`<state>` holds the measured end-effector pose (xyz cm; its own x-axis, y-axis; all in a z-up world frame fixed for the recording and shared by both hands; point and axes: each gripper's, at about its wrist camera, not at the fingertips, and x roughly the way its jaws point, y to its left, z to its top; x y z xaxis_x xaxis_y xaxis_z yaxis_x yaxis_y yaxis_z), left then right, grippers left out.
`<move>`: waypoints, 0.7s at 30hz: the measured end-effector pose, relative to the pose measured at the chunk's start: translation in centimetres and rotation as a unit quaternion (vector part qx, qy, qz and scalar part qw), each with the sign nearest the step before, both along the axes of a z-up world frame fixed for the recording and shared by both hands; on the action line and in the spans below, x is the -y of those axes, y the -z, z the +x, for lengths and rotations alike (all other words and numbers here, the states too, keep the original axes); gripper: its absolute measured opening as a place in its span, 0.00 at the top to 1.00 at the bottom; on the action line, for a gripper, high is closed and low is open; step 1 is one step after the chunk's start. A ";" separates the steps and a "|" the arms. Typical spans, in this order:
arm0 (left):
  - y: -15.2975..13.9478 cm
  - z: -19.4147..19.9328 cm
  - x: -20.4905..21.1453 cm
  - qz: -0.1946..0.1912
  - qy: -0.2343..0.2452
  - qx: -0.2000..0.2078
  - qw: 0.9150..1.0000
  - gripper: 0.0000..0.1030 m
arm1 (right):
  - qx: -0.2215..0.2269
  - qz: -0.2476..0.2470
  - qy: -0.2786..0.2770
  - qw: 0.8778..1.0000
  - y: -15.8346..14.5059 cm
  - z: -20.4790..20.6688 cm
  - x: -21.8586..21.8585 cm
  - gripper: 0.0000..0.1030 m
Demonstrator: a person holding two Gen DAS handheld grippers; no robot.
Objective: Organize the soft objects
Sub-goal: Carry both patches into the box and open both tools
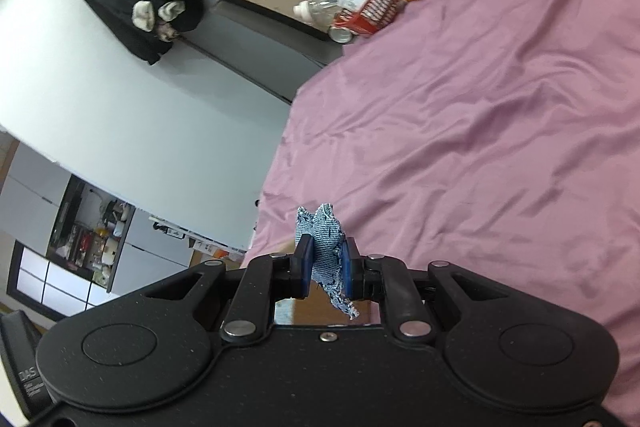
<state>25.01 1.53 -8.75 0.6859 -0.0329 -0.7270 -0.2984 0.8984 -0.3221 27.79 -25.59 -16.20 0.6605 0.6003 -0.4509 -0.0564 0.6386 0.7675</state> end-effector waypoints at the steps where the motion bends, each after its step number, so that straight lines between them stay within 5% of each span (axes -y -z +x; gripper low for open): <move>1: -0.1 -0.1 -0.4 -0.001 -0.002 0.001 1.000 0.65 | 0.005 -0.002 -0.002 1.000 -0.3 -0.1 -0.3 0.86; 21: 2.4 -0.3 -8.8 -0.030 -0.043 -0.017 0.998 0.64 | 0.023 -0.045 -0.028 0.998 -1.5 -0.5 -5.6 0.86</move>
